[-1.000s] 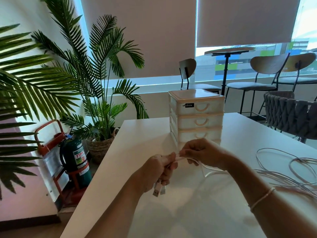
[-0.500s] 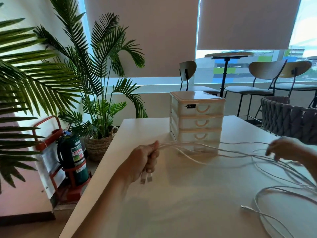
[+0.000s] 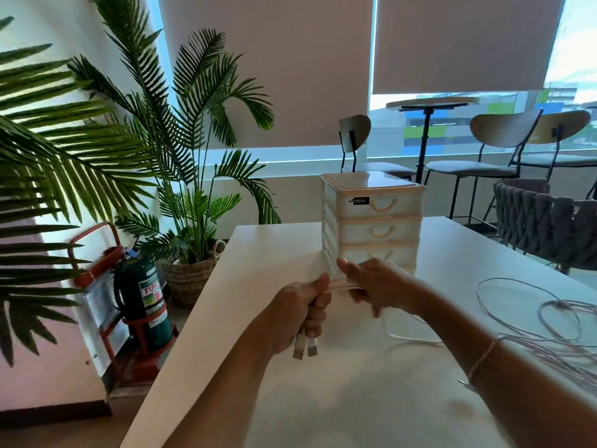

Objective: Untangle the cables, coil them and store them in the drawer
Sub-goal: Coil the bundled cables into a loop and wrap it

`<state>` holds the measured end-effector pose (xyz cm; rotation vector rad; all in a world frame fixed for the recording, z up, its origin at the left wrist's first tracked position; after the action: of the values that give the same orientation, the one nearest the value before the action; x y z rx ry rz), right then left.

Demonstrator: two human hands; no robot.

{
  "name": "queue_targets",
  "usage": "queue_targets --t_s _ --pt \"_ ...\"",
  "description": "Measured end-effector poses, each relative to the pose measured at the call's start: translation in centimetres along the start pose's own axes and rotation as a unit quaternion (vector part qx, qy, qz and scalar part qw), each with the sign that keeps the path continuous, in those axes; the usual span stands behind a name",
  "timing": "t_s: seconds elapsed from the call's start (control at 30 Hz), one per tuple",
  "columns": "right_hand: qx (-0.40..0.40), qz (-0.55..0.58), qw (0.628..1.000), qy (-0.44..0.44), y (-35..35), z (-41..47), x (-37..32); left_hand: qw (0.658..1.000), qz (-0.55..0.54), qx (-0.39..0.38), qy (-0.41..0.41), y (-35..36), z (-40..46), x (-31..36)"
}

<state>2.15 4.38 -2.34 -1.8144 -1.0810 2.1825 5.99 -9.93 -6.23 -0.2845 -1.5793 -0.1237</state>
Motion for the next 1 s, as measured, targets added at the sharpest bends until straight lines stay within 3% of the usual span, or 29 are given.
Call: queue_targets --t_s 0.3,0.57,0.77,1.0 --pt "0.145 -0.151 0.974 -0.081 -3.4 0.7 -0.8 0.994 0.018 -0.105 0.037 2.2 -0.1 -0.2" --pt "0.079 -0.085 0.990 -0.085 -3.9 0.7 -3.1 0.973 -0.098 -0.195 0.076 3.0 -1.0 0.4" --pt "-0.001 -0.107 0.990 -0.097 -1.7 0.9 -4.5 0.949 -0.135 -0.266 0.102 4.5 -1.5 1.1" --pt "0.014 -0.056 0.994 -0.097 -1.1 1.2 -3.4 0.961 -0.085 -0.226 0.135 4.3 -1.1 1.2"
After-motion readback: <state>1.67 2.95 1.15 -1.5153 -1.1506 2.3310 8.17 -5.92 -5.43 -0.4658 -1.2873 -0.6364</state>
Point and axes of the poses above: each hand's wrist, its own z-axis towards the middle knuckle, its own y-axis out of the palm, x = y × z, the point moved 2 cm from there along z, towards the middle knuckle, and after that the axes turned 12 degrees about z, right-handed, at the moved point
